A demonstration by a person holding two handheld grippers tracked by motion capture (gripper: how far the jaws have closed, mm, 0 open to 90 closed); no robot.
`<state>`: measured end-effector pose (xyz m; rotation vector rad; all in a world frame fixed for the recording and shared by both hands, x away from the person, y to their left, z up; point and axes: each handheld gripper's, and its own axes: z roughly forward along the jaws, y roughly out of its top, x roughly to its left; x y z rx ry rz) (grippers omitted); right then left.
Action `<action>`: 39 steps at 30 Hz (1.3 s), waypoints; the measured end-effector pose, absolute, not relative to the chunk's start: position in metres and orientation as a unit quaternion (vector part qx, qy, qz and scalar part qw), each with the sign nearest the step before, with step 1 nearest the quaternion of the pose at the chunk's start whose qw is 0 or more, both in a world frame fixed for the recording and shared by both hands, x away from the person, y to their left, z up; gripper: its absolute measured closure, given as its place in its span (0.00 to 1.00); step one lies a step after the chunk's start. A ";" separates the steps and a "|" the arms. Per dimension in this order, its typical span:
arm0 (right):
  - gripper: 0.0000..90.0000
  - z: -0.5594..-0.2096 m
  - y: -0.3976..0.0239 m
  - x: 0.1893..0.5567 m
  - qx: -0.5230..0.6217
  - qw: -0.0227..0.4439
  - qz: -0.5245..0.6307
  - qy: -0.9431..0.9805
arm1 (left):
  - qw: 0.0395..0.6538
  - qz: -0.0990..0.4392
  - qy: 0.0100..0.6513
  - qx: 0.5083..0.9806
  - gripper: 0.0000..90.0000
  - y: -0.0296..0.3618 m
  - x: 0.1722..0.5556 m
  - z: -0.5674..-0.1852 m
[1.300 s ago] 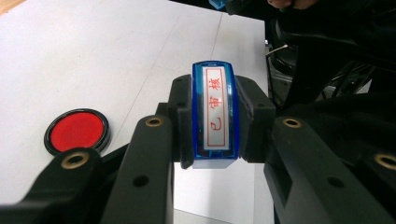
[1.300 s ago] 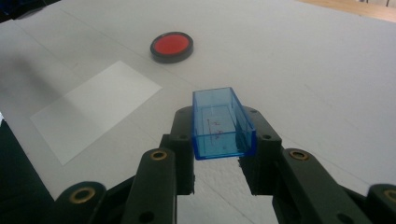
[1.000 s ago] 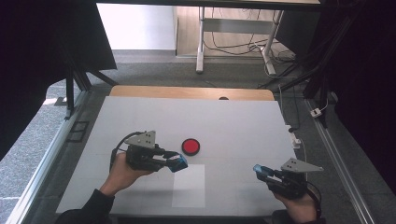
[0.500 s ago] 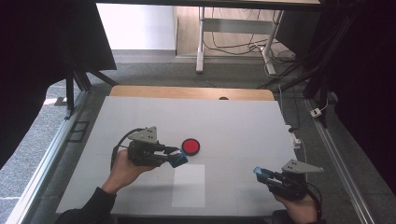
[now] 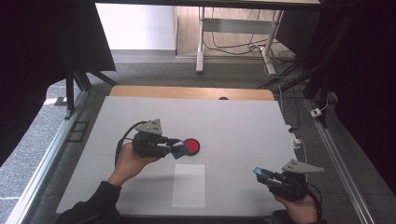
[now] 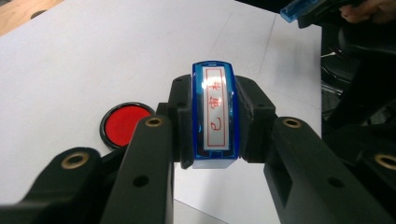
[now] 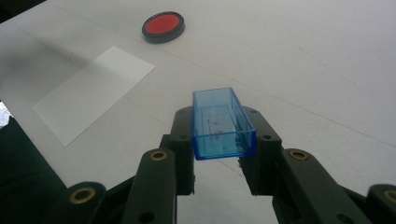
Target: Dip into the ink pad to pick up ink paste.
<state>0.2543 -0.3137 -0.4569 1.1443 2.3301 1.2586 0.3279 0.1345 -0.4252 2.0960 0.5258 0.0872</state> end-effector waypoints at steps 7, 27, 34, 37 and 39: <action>0.76 -0.457 -0.313 0.254 0.390 0.127 0.430 0.804 | 0.457 0.040 0.227 0.859 0.78 0.128 0.341 -0.428; 0.76 -0.457 -0.312 0.254 0.385 0.124 0.427 0.809 | 0.419 0.038 0.271 0.866 0.79 0.098 0.384 -0.451; 0.76 -0.457 -0.312 0.254 0.385 0.122 0.426 0.809 | 0.406 0.027 0.289 0.867 0.79 0.091 0.397 -0.464; 0.76 -0.457 -0.312 0.254 0.385 0.122 0.427 0.809 | 0.401 0.019 0.304 0.864 0.78 0.090 0.403 -0.471; 0.76 -0.457 -0.313 0.254 0.385 0.122 0.428 0.809 | 0.398 0.015 0.315 0.861 0.78 0.091 0.406 -0.474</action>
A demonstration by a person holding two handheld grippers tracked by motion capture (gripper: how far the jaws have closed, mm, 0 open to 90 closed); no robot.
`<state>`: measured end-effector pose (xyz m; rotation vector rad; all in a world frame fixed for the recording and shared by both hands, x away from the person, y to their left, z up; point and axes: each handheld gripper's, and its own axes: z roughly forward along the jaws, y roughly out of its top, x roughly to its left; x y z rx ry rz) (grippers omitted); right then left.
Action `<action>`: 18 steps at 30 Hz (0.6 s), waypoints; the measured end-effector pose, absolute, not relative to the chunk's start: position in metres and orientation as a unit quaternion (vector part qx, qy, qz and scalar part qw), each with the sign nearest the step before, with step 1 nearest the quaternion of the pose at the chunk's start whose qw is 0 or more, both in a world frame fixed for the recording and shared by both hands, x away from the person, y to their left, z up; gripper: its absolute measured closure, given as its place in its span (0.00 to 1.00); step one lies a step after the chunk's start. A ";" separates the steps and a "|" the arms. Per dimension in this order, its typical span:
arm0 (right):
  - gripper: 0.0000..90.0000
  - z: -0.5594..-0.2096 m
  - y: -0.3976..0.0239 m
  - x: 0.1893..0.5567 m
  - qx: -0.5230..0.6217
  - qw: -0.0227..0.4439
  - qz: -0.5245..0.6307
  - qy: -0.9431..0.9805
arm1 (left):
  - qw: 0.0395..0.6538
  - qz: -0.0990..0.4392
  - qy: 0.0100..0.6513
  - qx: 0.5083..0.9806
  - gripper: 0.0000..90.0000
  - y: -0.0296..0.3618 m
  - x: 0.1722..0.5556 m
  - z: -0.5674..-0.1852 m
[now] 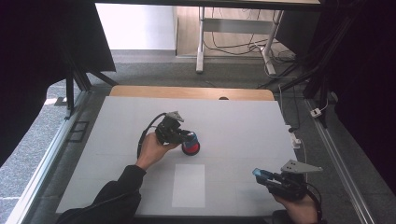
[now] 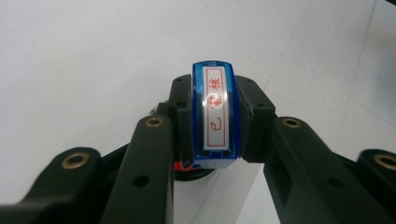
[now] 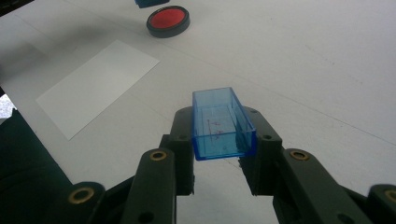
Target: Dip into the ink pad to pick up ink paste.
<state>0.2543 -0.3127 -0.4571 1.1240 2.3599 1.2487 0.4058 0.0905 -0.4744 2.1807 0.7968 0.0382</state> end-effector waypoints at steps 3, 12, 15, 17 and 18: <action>0.76 -0.457 -0.313 0.254 0.386 0.120 0.429 0.808 | 0.395 0.012 0.322 0.861 0.79 0.091 0.409 -0.479; 0.75 -0.457 -0.313 0.254 0.385 0.119 0.428 0.809 | 0.387 0.009 0.328 0.862 0.79 0.087 0.413 -0.485; 0.76 -0.457 -0.313 0.254 0.384 0.119 0.428 0.809 | 0.381 0.012 0.332 0.863 0.79 0.085 0.413 -0.487; 0.75 -0.457 -0.313 0.254 0.384 0.119 0.428 0.810 | 0.375 0.016 0.334 0.865 0.79 0.084 0.414 -0.488; 0.75 -0.457 -0.313 0.254 0.384 0.119 0.428 0.810 | 0.372 0.019 0.335 0.866 0.79 0.083 0.414 -0.489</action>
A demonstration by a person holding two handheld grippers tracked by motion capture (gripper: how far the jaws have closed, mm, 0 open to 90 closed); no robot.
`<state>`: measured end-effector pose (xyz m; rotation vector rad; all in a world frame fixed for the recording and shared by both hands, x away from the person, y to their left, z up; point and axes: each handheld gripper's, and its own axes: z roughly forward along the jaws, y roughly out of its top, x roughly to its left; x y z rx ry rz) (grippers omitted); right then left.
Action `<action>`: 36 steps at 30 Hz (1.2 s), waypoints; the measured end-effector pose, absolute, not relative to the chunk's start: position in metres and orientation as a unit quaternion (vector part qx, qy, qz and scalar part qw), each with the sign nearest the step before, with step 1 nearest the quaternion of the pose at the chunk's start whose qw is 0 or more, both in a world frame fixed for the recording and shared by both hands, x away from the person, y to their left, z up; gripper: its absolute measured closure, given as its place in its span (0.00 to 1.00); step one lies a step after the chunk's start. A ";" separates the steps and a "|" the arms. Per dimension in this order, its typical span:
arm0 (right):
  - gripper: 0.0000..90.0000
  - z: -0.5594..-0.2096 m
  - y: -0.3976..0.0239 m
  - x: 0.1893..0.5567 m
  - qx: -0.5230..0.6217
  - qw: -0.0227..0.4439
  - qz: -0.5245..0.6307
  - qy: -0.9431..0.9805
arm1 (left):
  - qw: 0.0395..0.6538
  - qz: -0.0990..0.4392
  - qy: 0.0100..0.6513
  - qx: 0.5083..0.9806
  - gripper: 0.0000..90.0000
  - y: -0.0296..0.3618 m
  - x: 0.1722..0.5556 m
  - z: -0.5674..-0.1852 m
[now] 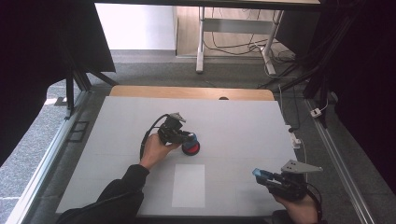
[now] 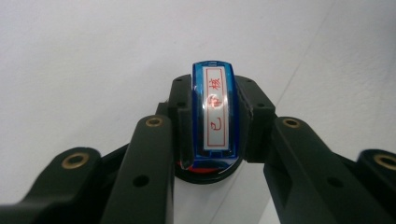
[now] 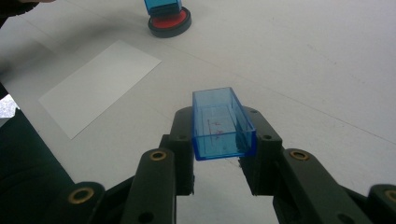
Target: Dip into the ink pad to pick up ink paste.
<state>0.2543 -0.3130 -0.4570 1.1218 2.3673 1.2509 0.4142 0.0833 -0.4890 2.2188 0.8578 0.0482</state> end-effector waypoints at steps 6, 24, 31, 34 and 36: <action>0.75 -0.457 -0.313 0.254 0.383 0.117 0.428 0.811 | 0.365 0.026 0.334 0.869 0.79 0.081 0.413 -0.489; 0.75 -0.457 -0.311 0.254 0.380 0.119 0.422 0.815 | 0.330 0.082 0.310 0.888 0.79 0.066 0.400 -0.486; 0.76 -0.458 -0.311 0.254 0.380 0.118 0.421 0.815 | 0.352 0.049 0.329 0.875 0.79 0.075 0.407 -0.489; 0.75 -0.458 -0.311 0.254 0.380 0.117 0.421 0.815 | 0.363 0.031 0.339 0.867 0.79 0.079 0.410 -0.491; 0.76 -0.458 -0.311 0.254 0.380 0.117 0.421 0.816 | 0.363 0.033 0.338 0.867 0.79 0.079 0.410 -0.491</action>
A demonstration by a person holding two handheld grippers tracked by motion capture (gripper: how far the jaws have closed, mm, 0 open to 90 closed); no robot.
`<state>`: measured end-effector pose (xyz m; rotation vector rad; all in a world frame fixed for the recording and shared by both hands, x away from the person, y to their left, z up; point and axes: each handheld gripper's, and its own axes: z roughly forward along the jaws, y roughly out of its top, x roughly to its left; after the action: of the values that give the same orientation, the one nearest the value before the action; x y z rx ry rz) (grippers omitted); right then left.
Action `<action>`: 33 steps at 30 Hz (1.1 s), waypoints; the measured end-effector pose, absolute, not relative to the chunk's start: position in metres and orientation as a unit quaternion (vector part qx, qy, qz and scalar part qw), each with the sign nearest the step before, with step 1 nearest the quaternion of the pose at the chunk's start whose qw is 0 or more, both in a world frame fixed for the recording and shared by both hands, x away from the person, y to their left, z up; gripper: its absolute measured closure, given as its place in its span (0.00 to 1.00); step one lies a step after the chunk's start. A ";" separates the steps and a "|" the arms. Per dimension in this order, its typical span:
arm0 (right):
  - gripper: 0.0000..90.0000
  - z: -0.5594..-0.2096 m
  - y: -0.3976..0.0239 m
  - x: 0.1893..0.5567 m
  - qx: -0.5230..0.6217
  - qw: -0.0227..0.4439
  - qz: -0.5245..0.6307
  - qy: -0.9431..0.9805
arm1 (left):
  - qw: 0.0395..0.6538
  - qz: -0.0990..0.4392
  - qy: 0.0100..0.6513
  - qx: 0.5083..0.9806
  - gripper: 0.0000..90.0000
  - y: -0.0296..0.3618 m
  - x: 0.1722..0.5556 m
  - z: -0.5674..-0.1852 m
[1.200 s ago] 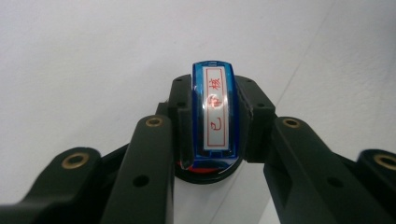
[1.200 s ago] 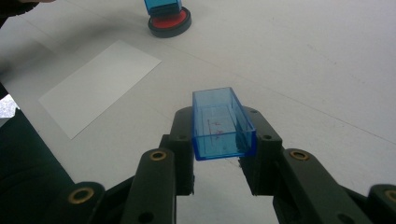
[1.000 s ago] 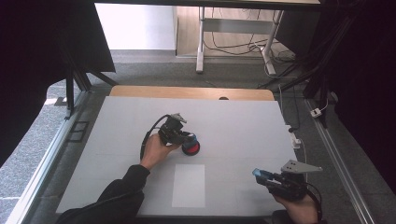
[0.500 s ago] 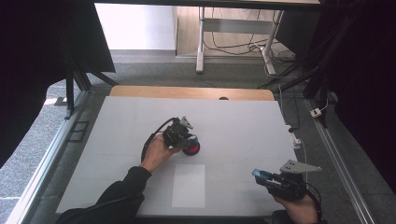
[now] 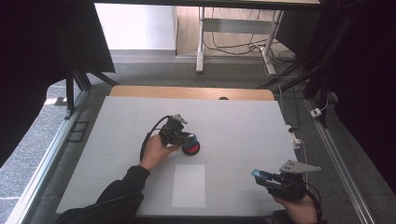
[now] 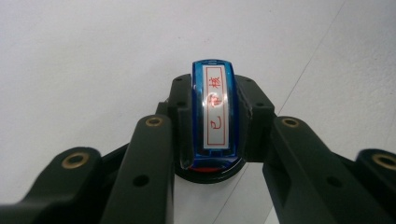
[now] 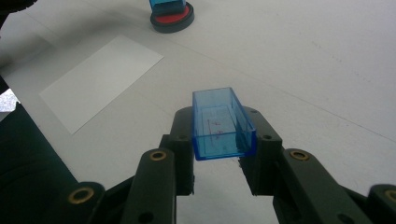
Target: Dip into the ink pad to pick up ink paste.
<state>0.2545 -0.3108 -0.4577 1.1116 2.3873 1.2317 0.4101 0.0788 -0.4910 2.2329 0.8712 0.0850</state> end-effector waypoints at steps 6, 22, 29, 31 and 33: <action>0.76 -0.458 -0.311 0.254 0.379 0.116 0.420 0.817 | 0.341 0.076 0.319 0.881 0.79 0.069 0.401 -0.488; 0.75 -0.457 -0.311 0.254 0.377 0.115 0.420 0.818 | 0.350 0.082 0.310 0.880 0.79 0.071 0.400 -0.489; 0.75 -0.458 -0.311 0.254 0.378 0.115 0.423 0.816 | 0.373 0.076 0.313 0.870 0.78 0.077 0.400 -0.477; 0.75 -0.458 -0.311 0.254 0.378 0.115 0.423 0.815 | 0.384 0.078 0.311 0.866 0.78 0.080 0.399 -0.470; 0.75 -0.458 -0.311 0.254 0.377 0.116 0.423 0.816 | 0.392 0.084 0.308 0.863 0.78 0.082 0.397 -0.463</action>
<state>0.2541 -0.3112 -0.4576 1.1045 2.3888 1.2385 0.3965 0.0824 -0.4634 2.1919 0.7821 0.2136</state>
